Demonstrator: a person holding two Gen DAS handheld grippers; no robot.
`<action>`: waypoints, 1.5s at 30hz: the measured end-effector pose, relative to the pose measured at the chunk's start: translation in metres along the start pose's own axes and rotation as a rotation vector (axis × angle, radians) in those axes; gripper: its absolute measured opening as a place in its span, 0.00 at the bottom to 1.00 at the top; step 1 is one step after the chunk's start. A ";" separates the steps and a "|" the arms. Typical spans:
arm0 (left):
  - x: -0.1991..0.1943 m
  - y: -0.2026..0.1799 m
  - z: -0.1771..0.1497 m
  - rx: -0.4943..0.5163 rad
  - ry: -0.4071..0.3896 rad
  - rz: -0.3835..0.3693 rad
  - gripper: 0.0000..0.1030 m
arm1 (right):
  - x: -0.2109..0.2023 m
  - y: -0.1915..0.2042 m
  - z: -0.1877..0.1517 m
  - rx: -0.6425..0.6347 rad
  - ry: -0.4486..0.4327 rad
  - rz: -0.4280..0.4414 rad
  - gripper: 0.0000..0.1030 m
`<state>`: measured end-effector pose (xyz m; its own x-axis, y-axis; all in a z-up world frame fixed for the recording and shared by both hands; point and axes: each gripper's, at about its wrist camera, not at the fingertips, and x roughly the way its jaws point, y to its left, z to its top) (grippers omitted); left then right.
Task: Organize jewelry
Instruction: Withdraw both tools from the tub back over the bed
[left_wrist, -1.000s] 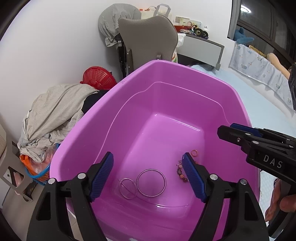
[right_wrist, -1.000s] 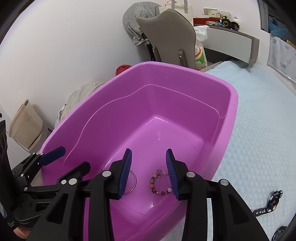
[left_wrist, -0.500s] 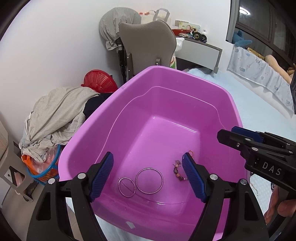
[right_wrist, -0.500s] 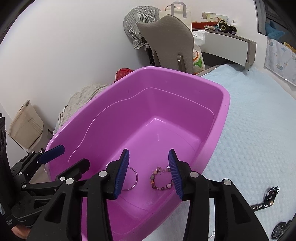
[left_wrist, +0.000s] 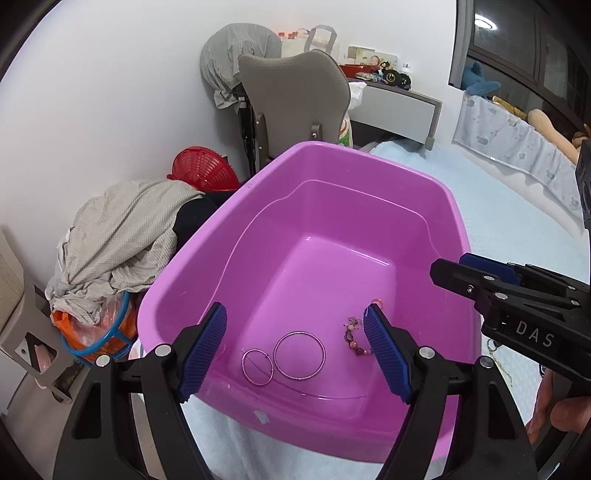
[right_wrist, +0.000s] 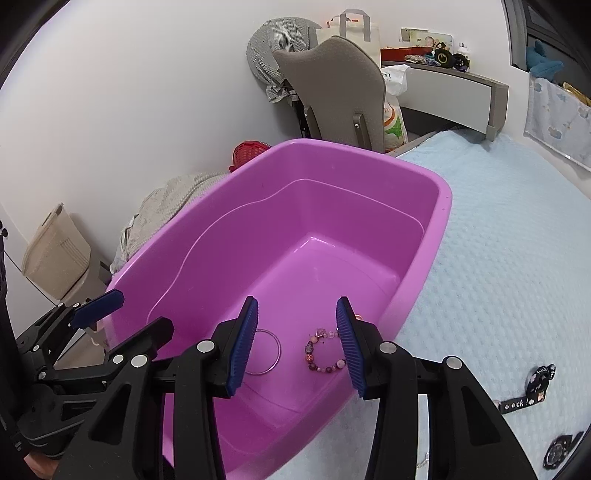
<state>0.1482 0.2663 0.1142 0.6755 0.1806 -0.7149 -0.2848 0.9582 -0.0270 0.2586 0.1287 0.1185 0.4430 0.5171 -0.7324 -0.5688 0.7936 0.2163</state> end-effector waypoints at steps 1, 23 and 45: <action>-0.002 -0.001 -0.001 0.000 -0.001 -0.001 0.73 | -0.003 0.000 -0.001 0.000 -0.003 0.001 0.43; -0.067 -0.037 -0.042 0.052 -0.030 -0.028 0.73 | -0.097 -0.035 -0.098 0.120 -0.071 0.000 0.45; -0.089 -0.153 -0.141 0.216 0.023 -0.159 0.73 | -0.207 -0.116 -0.314 0.329 -0.080 -0.279 0.52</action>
<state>0.0356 0.0722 0.0838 0.6839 0.0211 -0.7292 -0.0231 0.9997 0.0072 0.0150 -0.1707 0.0422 0.6076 0.2816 -0.7427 -0.1743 0.9595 0.2212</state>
